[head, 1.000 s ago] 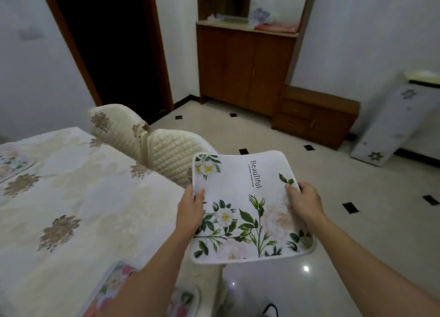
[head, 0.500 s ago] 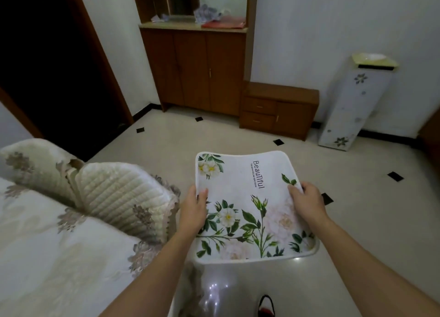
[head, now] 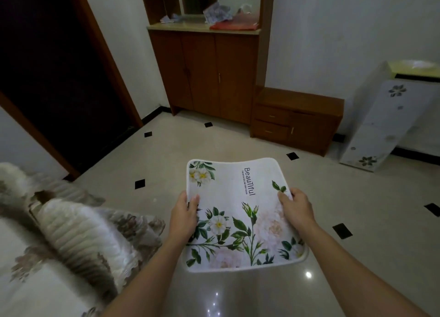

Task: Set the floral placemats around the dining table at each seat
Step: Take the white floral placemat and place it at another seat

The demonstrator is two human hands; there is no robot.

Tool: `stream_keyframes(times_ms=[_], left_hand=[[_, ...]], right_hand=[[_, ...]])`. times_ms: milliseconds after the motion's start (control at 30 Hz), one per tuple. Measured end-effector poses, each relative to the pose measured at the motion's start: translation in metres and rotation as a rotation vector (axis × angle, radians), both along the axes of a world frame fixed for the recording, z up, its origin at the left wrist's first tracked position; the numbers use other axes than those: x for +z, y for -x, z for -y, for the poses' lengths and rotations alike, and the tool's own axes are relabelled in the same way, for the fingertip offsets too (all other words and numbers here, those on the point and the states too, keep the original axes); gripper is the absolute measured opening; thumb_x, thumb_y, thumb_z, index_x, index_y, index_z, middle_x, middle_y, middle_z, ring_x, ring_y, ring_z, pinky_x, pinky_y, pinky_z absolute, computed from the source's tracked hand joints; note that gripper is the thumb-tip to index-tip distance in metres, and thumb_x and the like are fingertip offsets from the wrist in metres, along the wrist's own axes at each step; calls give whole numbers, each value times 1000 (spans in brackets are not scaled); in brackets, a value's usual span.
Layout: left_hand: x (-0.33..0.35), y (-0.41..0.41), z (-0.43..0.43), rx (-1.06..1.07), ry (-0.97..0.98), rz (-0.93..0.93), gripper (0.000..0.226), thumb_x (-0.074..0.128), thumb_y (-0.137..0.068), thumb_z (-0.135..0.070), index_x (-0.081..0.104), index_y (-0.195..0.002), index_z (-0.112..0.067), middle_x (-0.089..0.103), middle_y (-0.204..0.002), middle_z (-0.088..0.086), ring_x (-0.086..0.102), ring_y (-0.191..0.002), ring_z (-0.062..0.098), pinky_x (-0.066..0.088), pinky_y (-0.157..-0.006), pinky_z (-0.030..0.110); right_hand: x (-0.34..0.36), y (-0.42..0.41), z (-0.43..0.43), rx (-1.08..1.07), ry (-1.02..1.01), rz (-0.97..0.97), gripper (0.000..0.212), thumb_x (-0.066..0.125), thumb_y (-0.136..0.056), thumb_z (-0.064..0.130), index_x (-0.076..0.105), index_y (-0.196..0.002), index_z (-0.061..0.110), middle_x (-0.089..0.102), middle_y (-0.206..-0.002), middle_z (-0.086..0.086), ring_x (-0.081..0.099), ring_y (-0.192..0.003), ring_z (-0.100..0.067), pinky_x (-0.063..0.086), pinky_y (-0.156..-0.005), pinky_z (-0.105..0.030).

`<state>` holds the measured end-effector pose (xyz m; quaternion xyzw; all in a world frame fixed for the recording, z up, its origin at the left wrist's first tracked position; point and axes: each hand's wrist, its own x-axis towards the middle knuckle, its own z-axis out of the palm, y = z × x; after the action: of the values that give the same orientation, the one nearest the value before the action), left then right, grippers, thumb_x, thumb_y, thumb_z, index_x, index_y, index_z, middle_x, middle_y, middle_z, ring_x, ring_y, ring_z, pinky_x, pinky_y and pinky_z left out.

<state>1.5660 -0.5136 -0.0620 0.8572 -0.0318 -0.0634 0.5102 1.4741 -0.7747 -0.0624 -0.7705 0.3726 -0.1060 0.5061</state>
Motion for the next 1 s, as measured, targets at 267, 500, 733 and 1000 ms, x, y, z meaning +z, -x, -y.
stream_keyframes(times_ms=[267,500,733,1000], left_hand=[[-3,-61,-21,110,-5,-22,22,46,-102,-32,55,-114,-16,69,-102,5,66,-91,23,55,-84,46],[-20,-140,-46,220,9,-4,23,47,-102,-30,58,-113,-14,69,-95,4,66,-83,21,56,-74,37],[-24,-250,-92,328,65,-7,17,46,-103,-25,56,-111,-14,61,-86,-9,58,-74,2,41,-54,11],[-16,-334,-183,511,81,0,23,46,-103,-23,56,-119,-8,64,-101,4,60,-82,15,45,-55,9]], right_hand=[[-4,-93,-11,136,-27,-6,20,58,-96,28,65,-106,13,70,-98,-8,64,-90,-28,50,-79,-36],[-5,-197,-33,232,-27,-1,20,55,-98,28,63,-110,14,68,-99,-6,62,-86,-23,44,-75,-31],[4,-338,-82,325,13,-26,15,54,-98,27,61,-106,17,68,-96,-5,63,-86,-23,44,-74,-32],[8,-472,-175,525,40,-47,14,54,-97,29,62,-100,17,70,-91,-6,66,-83,-25,51,-74,-36]])
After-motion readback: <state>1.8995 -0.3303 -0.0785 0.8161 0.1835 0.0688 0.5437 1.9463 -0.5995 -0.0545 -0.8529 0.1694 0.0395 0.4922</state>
